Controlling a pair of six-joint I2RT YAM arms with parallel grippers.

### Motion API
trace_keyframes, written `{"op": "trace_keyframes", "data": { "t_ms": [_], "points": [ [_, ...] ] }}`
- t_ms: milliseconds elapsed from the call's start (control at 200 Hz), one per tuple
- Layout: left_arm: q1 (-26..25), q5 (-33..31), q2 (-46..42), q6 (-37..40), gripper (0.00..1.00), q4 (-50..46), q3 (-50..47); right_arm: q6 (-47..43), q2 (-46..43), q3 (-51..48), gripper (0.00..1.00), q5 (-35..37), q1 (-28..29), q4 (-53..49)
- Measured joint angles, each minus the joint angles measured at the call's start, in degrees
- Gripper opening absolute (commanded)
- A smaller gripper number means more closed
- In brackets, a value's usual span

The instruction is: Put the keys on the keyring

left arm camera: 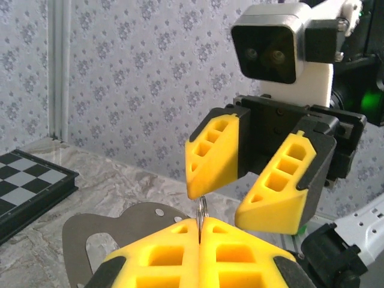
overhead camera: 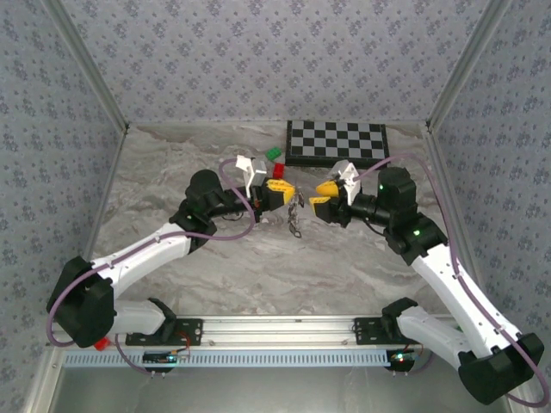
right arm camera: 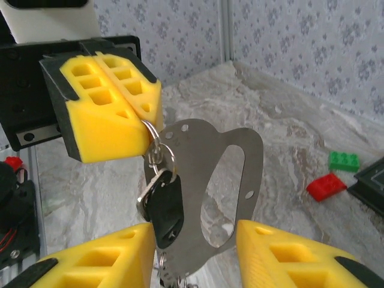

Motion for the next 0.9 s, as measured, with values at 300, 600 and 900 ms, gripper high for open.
{"op": "trace_keyframes", "data": {
  "t_ms": [300,600,900],
  "points": [
    [-0.04,-1.01,-0.13,-1.16,0.00,1.88,-0.13,-2.75,-0.31,-0.87,0.42,5.16,4.76,3.78],
    [-0.07,-0.98,-0.24,-1.14,0.00,1.86,-0.13,-6.36,-0.15,-0.87,0.43,9.70,7.21,4.37],
    [-0.07,-0.96,-0.66,-1.14,0.00,1.62,-0.13,-7.21,1.46,-0.87,0.46,10.95,8.52,5.46]
  ]
}}
